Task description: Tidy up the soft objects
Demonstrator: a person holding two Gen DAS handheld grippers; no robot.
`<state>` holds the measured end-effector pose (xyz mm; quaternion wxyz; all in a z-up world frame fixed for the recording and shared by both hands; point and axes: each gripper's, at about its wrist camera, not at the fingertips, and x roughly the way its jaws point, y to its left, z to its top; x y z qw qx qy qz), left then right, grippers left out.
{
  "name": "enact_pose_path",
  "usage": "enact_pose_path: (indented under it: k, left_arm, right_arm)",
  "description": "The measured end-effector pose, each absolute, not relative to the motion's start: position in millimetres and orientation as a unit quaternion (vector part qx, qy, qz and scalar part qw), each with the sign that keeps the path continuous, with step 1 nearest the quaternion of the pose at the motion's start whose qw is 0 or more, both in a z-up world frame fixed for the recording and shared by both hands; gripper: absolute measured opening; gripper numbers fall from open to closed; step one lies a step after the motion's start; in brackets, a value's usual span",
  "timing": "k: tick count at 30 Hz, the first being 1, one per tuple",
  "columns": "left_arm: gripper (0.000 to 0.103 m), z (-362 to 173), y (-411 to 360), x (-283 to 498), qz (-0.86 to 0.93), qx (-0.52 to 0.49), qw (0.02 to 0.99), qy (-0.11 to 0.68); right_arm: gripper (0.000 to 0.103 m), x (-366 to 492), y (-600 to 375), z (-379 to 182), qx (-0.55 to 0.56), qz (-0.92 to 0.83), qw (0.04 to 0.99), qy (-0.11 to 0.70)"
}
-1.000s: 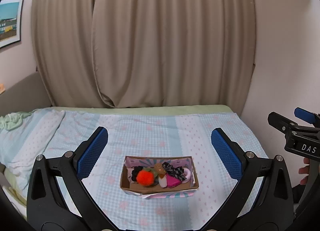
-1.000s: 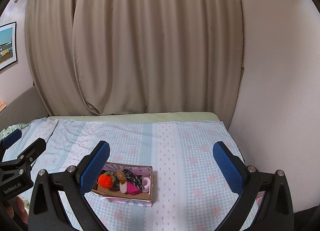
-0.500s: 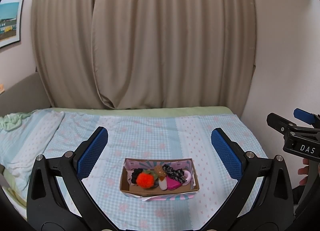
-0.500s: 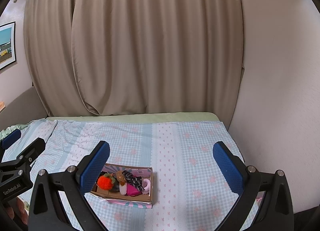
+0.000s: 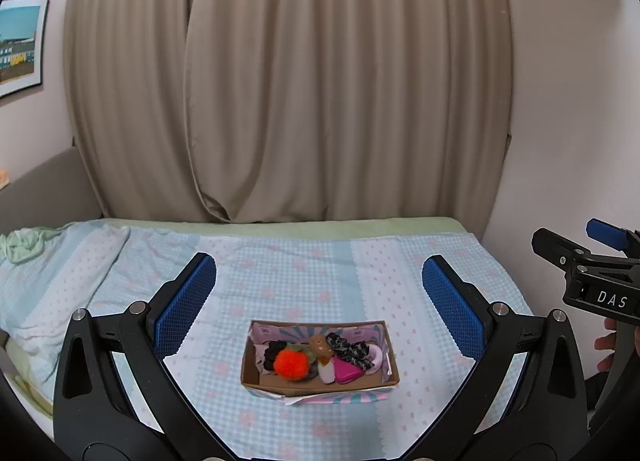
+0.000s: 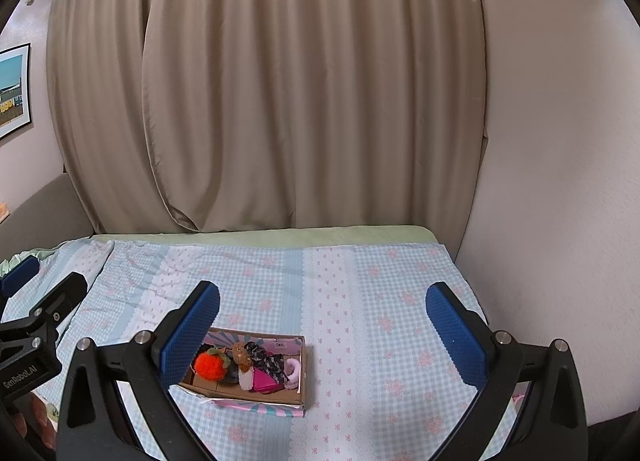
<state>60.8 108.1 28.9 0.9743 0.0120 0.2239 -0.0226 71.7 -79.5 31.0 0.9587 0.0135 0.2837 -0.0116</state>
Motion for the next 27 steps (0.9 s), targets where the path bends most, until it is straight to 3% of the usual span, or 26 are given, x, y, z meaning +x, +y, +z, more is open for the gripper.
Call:
enact_pose_path:
  k: [27]
  left_arm:
    - [0.103, 31.2, 106.2, 58.9, -0.019, 0.017, 0.975, 0.22]
  right_arm:
    - [0.103, 69.4, -77.2, 29.0, 0.013, -0.013, 0.96, 0.278]
